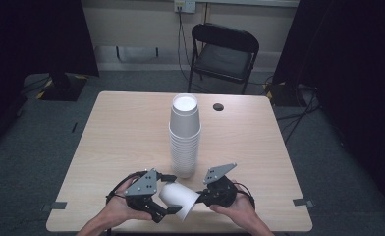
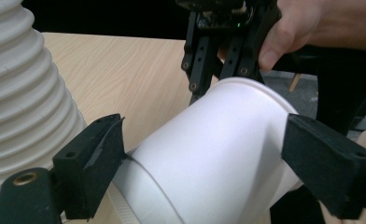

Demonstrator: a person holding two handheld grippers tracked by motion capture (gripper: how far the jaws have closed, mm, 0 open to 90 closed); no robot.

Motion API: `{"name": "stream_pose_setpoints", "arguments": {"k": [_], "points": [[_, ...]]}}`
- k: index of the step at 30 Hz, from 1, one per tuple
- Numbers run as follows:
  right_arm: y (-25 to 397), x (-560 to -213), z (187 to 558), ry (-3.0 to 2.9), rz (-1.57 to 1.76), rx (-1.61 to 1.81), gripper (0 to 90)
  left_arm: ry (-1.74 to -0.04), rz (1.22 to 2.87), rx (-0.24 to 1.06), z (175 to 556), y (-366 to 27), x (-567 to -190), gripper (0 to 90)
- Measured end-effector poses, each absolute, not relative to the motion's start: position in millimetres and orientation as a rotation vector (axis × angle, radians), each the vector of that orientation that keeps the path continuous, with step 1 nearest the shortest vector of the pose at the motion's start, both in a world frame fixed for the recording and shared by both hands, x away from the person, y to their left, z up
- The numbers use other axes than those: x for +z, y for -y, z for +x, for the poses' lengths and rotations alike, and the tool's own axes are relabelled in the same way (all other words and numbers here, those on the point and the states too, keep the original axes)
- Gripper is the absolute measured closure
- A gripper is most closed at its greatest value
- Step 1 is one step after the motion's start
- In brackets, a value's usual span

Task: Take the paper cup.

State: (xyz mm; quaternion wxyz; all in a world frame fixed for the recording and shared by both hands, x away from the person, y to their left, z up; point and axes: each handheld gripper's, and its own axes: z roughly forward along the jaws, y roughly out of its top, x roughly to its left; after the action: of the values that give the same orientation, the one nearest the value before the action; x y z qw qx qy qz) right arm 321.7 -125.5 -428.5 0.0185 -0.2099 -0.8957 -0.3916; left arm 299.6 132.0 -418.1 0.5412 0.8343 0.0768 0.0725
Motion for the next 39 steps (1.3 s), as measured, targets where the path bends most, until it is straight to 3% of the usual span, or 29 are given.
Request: {"name": "stream_pose_setpoints", "arguments": {"k": [25, 39], "points": [[141.6, -411.6, 328.3, 2.683, -0.761, -1.375, 87.8, -0.129, 2.093, 0.333, 290.8, -118.4, -431.6, 0.3], [123.4, -395.2, 335.0, 2.647, -0.851, -1.364, 87.8, -0.092, 2.108, 0.501, 288.5, -117.7, -433.5, 8.4]]}}
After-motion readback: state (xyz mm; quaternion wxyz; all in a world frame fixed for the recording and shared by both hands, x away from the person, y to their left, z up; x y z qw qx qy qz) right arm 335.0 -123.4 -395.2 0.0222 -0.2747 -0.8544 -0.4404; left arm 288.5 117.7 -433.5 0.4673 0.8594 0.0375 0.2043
